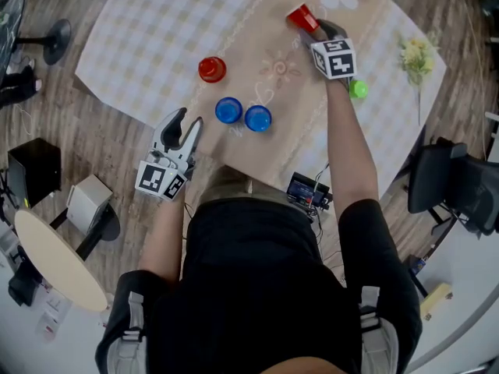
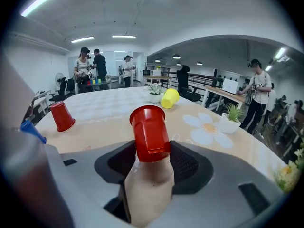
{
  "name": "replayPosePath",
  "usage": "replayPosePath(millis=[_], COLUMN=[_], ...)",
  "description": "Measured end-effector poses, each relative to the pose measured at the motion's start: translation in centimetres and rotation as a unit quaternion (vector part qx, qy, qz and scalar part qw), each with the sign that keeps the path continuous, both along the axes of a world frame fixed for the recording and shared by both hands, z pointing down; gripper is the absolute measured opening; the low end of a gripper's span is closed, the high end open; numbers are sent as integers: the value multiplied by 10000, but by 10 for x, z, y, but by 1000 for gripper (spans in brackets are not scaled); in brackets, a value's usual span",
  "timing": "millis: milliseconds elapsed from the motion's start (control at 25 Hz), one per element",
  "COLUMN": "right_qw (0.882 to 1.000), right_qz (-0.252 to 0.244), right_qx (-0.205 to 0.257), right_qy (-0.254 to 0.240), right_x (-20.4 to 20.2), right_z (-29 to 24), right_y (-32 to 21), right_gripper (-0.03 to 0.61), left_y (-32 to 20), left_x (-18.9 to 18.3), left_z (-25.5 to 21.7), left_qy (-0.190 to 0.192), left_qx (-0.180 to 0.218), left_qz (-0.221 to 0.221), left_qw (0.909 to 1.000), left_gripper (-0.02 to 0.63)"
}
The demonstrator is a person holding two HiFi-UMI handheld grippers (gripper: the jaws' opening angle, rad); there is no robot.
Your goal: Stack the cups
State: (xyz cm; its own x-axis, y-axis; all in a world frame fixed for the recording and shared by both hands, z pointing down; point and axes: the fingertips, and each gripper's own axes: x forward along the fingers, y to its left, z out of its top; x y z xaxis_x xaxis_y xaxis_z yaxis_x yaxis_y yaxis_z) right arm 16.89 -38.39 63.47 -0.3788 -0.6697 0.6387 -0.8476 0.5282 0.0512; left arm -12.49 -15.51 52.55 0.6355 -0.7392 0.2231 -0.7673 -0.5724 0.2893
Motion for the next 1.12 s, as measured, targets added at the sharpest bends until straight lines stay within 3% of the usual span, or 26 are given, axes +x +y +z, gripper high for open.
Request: replayPosePath(millis=[200, 440, 640, 760, 880, 1120], right_qw=[9993, 9913, 9691, 9431, 9080, 8095], right_qz=[-282, -1022, -1751, -2268, -2689, -3642], right_qx=[163, 308, 348, 173, 99, -193], right_qy=[187, 765, 1703, 2427, 3210, 4601], right_x=[-9, -26, -29, -27, -22, -21], right_z=[-37, -81, -81, -65, -52, -27], right_y=[29, 122, 200, 234, 256, 279], right_gripper=[235, 233, 233, 232, 232, 233], left_y=[-1, 3, 10, 16, 22, 32], left_x=[-3, 4, 12, 18, 24, 31], left_z=[-13, -34, -41, -45, -51, -54], left_qy=[84, 203, 283, 324, 352, 355], left_qx=[153, 452, 556, 628, 694, 852], left_qz=[-23, 228, 441, 572, 671, 858], left_qw=[9998, 9985, 9971, 9959, 9947, 9920], left_gripper=[161, 161, 161, 161, 161, 161])
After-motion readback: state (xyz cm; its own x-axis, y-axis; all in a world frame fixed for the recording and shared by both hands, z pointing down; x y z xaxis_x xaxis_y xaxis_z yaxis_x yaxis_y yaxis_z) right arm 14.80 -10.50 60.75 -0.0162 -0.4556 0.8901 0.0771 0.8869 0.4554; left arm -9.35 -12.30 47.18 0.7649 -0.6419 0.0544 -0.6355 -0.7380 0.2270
